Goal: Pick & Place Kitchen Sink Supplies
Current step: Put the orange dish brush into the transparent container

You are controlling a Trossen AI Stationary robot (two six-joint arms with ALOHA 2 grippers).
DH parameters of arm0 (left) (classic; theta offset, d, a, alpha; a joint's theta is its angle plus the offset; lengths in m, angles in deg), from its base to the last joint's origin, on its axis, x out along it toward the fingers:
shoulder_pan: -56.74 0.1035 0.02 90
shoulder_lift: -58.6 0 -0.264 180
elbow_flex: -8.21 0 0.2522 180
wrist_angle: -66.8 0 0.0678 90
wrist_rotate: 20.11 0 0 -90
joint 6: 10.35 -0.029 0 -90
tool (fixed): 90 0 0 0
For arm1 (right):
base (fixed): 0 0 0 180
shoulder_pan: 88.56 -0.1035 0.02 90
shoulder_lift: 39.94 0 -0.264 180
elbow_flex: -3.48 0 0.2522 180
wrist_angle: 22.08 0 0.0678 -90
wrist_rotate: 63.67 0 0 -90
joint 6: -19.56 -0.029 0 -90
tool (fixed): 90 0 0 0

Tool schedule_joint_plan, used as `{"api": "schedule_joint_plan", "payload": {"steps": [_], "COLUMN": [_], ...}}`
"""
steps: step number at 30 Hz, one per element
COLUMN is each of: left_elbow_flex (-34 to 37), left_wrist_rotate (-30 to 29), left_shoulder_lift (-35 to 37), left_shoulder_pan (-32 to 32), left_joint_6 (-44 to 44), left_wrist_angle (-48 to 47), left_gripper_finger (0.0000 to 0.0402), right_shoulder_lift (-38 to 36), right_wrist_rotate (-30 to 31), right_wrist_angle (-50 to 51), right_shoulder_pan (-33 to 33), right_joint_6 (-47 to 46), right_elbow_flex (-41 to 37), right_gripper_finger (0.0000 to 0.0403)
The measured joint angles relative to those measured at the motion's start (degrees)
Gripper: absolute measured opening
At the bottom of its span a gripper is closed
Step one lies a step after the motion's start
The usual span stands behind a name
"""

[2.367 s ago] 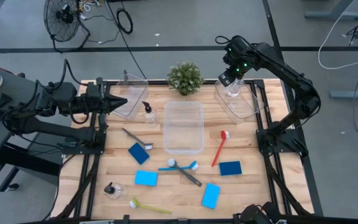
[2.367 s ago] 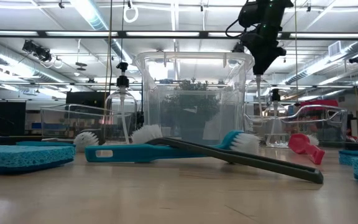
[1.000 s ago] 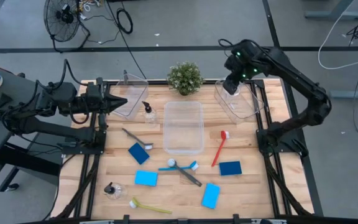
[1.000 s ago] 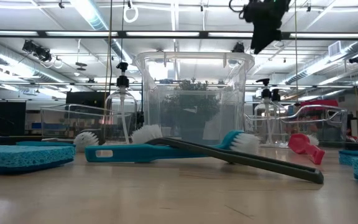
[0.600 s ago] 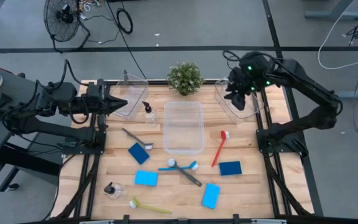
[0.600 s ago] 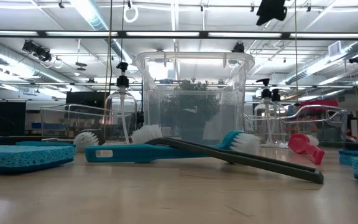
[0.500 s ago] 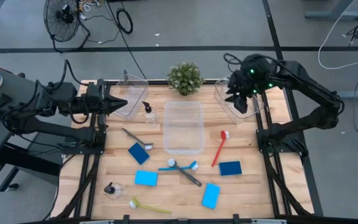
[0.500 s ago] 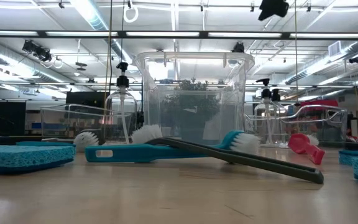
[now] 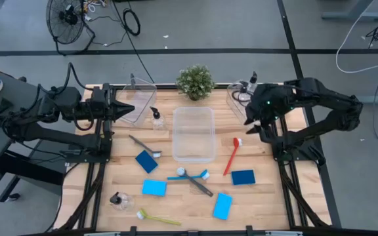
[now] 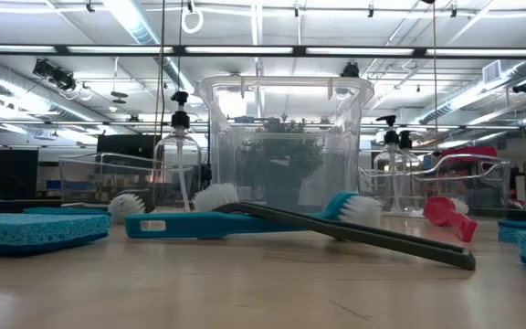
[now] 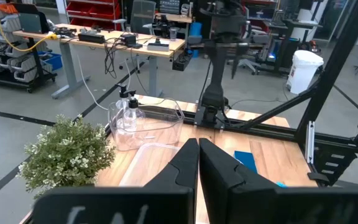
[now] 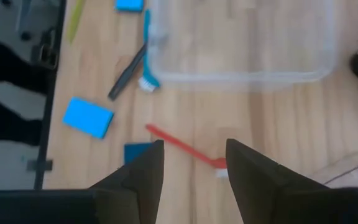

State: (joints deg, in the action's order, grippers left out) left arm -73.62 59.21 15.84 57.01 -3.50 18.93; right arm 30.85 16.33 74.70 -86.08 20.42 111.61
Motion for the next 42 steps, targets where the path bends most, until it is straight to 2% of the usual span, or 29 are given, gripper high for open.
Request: {"api": "schedule_joint_plan", "payload": {"steps": [10,18,21,29,36,42], "left_elbow_flex": [0.00,0.00,0.00,0.00,0.00,0.00], "left_wrist_rotate": [0.00,0.00,0.00,0.00,0.00,0.00], "left_shoulder_lift": [0.02,0.02,0.00,0.00,0.02,0.00], "left_shoulder_pan": [0.00,-0.02,-0.01,0.00,0.00,-0.02], "left_joint_6": [0.02,0.02,0.02,0.02,0.02,0.02], "left_wrist_angle": [0.00,-0.02,-0.02,-0.02,-0.02,-0.02], "left_gripper_finger": [0.0016,0.0016,0.0016,0.0016,0.0016,0.0016], "right_shoulder_lift": [0.56,2.59,3.23,2.97,2.99,2.97], "right_wrist_rotate": [2.02,2.19,4.26,4.61,4.72,7.11], "right_wrist_angle": [4.55,5.56,5.98,4.57,-4.77,-11.32], "right_shoulder_pan": [-7.99,-10.93,-11.62,-11.71,-11.69,-11.67], "right_joint_6": [2.55,4.24,4.58,5.00,10.59,14.01], "right_elbow_flex": [0.00,0.00,-0.56,-10.97,-21.77,-29.90], "right_gripper_finger": [0.0174,0.0174,0.0174,0.0174,0.0174,0.0177]}}
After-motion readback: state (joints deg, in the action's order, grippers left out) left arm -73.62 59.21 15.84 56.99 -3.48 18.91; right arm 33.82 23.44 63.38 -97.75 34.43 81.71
